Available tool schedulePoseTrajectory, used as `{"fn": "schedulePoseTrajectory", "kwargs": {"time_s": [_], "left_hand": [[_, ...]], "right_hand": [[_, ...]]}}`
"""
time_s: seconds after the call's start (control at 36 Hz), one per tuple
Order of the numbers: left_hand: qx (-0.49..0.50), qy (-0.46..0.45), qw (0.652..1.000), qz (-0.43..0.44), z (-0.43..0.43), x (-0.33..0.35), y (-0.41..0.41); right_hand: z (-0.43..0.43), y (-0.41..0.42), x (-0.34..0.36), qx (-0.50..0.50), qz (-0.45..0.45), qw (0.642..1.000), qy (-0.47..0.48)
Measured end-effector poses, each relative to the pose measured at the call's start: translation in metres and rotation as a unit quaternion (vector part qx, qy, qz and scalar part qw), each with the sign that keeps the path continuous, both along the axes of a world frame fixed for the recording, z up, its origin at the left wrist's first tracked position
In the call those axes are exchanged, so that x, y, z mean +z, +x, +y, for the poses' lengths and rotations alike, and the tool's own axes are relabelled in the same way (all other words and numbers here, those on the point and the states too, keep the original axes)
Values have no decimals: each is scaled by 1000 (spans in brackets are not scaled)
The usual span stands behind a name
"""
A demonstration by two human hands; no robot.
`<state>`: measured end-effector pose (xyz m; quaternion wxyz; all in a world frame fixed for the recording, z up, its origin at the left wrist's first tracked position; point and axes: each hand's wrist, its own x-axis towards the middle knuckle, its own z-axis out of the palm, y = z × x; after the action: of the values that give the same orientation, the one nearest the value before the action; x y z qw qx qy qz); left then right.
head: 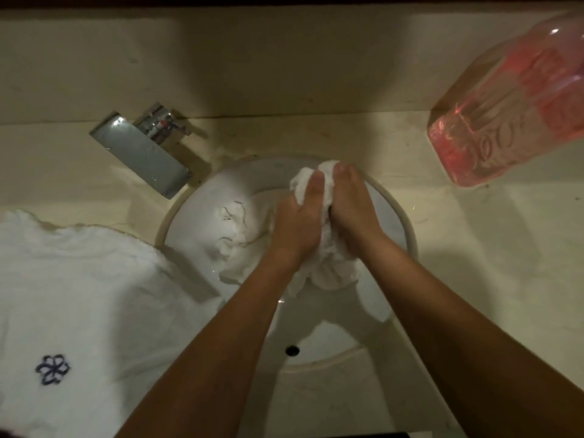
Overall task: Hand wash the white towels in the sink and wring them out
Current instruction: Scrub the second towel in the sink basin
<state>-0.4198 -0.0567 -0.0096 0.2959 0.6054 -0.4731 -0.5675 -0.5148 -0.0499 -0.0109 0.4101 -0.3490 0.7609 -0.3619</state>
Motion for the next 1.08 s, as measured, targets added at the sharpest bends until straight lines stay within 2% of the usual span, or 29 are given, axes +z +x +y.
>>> {"fn": "schedulePoseTrajectory", "kwargs": {"time_s": [0.11,0.22,0.31,0.36,0.44,0.56,0.67,0.69,0.75,0.83,0.94,1.0,1.03,1.08], "left_hand": [[-5,-11,1000,-6,-12,9,3],[-40,-75,993,-80,-24,11,24],[-55,-62,989,-121,-31,11,42],[-56,-47,992,-100,-36,10,48],[-81,-8,995,-65,-38,16,44],[-161,8,984,-76,-27,21,31],[-131,47,990,-29,-15,18,24],[-121,66,990,-23,-15,16,25],[-115,104,988,-3,-16,13,30],[-185,147,972,-4,-22,22,37],[-208,163,964,16,-28,39,43],[-181,183,962,94,-30,46,47],[-177,204,950,159,-32,51,49],[-187,253,901,298,-33,57,55]], "right_hand": [[-6,-13,-1,-9,-27,1000,4],[9,-40,2,15,65,998,-11],[22,-59,6,-5,71,996,-60],[24,-66,16,19,48,996,-69],[22,-68,33,107,-11,993,-51],[12,-65,46,131,-143,980,-47],[4,-69,45,107,-364,924,-40],[5,-73,44,111,-377,919,-32],[9,-81,44,126,-324,937,-18],[13,-87,51,162,-189,969,10],[9,-95,63,223,-92,969,43],[3,-101,77,246,-67,966,45],[-1,-103,85,252,-64,965,39],[-9,-107,101,257,-86,962,25]]}}
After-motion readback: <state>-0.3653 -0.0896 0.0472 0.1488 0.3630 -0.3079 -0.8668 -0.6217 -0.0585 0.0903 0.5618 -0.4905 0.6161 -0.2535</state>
